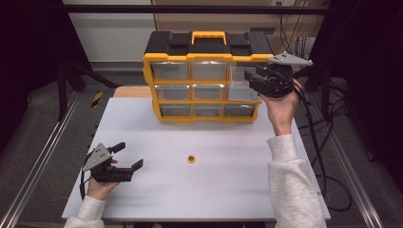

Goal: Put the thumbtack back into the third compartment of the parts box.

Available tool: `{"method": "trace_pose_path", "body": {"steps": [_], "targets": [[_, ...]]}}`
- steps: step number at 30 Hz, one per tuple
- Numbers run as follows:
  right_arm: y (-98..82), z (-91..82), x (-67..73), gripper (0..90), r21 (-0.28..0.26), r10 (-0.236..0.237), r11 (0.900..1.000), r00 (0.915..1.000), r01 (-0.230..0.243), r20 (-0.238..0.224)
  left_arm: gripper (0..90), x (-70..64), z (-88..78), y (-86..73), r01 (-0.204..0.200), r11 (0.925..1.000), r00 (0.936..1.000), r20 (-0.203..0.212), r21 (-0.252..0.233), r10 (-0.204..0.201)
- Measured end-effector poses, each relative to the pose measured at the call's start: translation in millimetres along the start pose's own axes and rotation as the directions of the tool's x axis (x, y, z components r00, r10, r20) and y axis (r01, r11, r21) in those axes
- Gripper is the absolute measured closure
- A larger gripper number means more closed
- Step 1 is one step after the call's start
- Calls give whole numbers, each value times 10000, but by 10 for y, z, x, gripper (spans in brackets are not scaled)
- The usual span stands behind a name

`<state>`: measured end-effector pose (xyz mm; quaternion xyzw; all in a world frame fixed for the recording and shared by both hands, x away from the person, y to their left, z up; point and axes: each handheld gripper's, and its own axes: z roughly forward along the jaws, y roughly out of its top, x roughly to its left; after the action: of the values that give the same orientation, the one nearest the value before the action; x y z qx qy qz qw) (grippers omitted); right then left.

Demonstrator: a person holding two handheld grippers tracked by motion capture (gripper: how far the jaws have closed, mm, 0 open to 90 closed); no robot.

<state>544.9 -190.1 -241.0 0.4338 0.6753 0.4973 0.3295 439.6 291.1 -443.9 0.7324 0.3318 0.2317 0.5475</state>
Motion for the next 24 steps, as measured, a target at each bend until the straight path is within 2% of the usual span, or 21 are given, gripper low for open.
{"method": "trace_pose_path", "body": {"steps": [5, 7, 11, 14, 24], "targets": [[-37, -86, 17, 313, -601, -44, 9982, 9990, 18, -444, 27, 1, -1, 1, 2, 10000, 10000, -1, 1, -2], [-63, -120, 25, 239, -778, -111, 9969, 9989, 74, -466, 26, 3, -1, -1, 4, 10000, 10000, -5, 11, -4], [-115, -208, 44, 159, -1086, -162, 9940, 9974, 85, -703, 27, 1, 1, -2, 2, 10000, 10000, 6, 15, -2], [-157, -282, 66, 86, -1215, -171, 9925, 9975, 87, -686, 27, 0, 3, -4, -11, 10000, 10000, 11, 34, 10], [-369, -444, 148, 4, -1250, -218, 9921, 9967, 118, -786, 26, 2, 0, -2, -5, 10000, 10000, 23, 6, 5]]}}
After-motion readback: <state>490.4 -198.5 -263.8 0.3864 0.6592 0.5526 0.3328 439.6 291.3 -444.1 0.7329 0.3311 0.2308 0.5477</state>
